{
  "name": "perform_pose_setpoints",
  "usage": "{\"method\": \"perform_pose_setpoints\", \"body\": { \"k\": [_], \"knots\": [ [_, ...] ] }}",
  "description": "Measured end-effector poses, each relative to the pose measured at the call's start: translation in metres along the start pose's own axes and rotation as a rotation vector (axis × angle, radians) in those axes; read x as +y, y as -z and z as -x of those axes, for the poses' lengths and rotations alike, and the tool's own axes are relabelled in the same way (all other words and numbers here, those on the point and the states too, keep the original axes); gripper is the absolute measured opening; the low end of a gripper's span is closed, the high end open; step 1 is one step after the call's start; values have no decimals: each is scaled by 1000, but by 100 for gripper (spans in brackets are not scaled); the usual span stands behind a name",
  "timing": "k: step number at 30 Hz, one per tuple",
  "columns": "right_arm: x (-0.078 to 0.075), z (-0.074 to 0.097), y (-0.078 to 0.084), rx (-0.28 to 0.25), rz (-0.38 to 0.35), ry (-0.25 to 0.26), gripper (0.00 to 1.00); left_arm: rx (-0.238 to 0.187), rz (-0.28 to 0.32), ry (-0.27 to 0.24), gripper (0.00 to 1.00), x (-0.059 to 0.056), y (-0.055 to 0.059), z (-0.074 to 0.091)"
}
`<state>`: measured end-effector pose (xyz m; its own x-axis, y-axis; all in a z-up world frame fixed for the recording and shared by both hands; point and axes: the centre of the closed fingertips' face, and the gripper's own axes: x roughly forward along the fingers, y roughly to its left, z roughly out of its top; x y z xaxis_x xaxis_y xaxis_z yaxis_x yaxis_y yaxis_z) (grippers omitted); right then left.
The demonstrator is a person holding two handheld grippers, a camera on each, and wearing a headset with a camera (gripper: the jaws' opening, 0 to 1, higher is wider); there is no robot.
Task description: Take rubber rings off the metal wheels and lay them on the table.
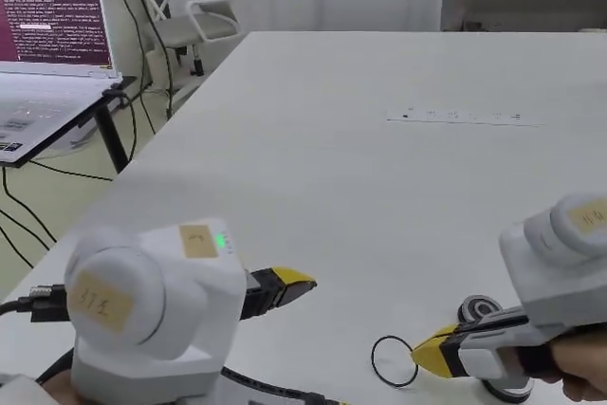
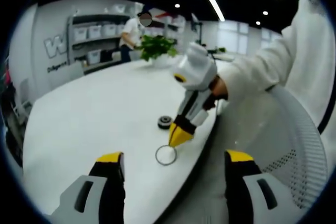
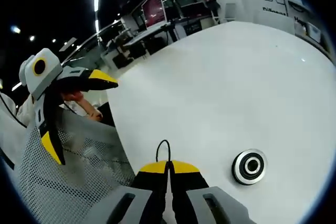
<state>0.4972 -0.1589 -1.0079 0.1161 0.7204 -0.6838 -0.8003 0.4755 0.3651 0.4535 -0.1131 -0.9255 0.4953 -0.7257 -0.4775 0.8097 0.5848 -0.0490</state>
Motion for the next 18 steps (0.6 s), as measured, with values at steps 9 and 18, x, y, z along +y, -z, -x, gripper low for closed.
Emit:
{"method": "perform_pose_setpoints", "body": {
  "k": [9, 18],
  "knots": [
    [-12, -4, 13, 51, 0, 49, 0, 9, 10, -4, 77, 1, 2, 0],
    [-18, -3, 13, 46, -16, 68, 0, 6, 18, -10, 77, 3, 2, 0]
  ]
}}
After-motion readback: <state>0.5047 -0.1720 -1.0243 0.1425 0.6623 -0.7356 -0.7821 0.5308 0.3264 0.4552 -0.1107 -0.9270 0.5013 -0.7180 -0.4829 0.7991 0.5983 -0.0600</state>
